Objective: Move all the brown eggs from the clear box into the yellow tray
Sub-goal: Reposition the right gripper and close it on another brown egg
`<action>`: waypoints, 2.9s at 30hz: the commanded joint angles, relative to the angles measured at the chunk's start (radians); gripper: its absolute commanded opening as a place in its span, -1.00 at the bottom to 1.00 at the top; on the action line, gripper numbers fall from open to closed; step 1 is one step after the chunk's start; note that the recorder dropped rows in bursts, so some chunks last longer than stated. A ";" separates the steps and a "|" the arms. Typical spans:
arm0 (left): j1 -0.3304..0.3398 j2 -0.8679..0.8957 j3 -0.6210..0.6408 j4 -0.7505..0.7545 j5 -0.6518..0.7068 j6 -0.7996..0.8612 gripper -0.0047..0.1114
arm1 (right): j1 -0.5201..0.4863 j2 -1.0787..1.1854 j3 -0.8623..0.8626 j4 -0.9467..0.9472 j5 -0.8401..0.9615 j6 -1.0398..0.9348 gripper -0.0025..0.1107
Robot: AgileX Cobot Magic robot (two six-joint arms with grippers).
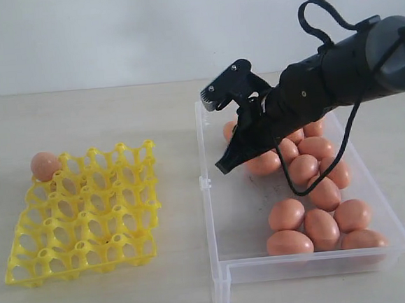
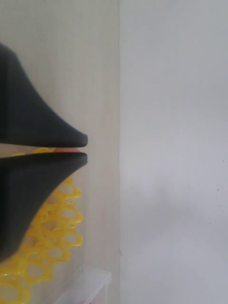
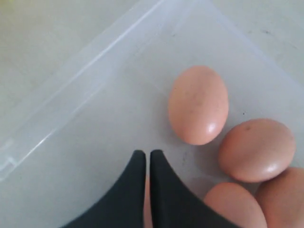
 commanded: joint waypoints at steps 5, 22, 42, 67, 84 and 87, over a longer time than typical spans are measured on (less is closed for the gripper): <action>0.002 -0.003 0.004 -0.005 -0.014 0.000 -0.85 | 0.001 -0.011 0.004 -0.001 0.113 -0.132 -0.83; 0.002 -0.003 0.004 -0.005 -0.014 0.000 -0.85 | 0.001 -0.037 0.003 -0.107 0.101 0.023 -0.16; 0.002 -0.003 0.004 -0.005 -0.014 0.000 -0.85 | -0.020 -0.029 0.003 -0.125 0.349 0.495 -0.14; 0.002 -0.003 0.004 -0.005 -0.014 0.000 -0.85 | -0.020 0.049 -0.080 -0.189 0.239 0.560 -0.14; 0.002 -0.003 0.004 -0.005 -0.014 0.000 -0.85 | -0.020 0.145 -0.128 -0.183 0.310 0.544 -0.95; 0.002 -0.003 0.004 -0.005 -0.014 0.000 -0.85 | -0.020 0.141 -0.128 -0.176 0.308 0.544 -0.96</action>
